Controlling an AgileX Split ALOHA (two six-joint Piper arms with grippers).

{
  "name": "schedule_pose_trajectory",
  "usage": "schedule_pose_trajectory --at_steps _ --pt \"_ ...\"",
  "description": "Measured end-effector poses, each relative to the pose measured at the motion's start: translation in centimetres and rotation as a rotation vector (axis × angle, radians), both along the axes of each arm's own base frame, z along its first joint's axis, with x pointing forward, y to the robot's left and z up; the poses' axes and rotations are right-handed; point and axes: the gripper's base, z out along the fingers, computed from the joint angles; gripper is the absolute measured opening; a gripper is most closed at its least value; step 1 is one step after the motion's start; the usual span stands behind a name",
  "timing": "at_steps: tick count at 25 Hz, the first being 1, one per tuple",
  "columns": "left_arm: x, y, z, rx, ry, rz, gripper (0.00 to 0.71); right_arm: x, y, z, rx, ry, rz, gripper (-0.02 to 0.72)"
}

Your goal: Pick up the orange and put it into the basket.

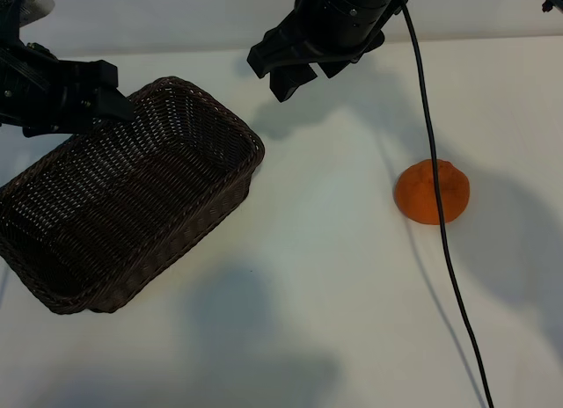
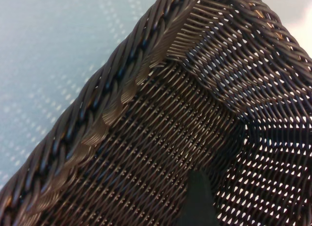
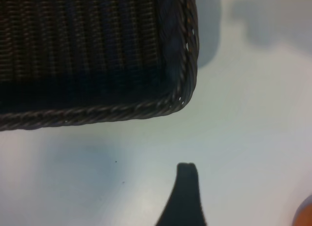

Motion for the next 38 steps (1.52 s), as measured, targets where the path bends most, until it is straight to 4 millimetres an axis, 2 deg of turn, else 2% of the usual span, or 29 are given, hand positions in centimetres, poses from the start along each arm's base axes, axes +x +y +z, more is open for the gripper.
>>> schedule_pose_trajectory --at_steps 33,36,38 --pt "-0.2 -0.1 0.0 -0.005 0.016 -0.003 0.588 0.0 0.0 0.0 0.002 0.001 0.0 0.595" --pt "-0.9 0.1 0.5 0.008 0.044 0.004 0.588 0.0 0.0 0.0 0.002 0.001 0.0 0.595" --pt "-1.6 0.4 1.7 0.038 0.03 0.027 0.588 0.0 0.0 0.0 0.005 0.002 0.0 0.595"
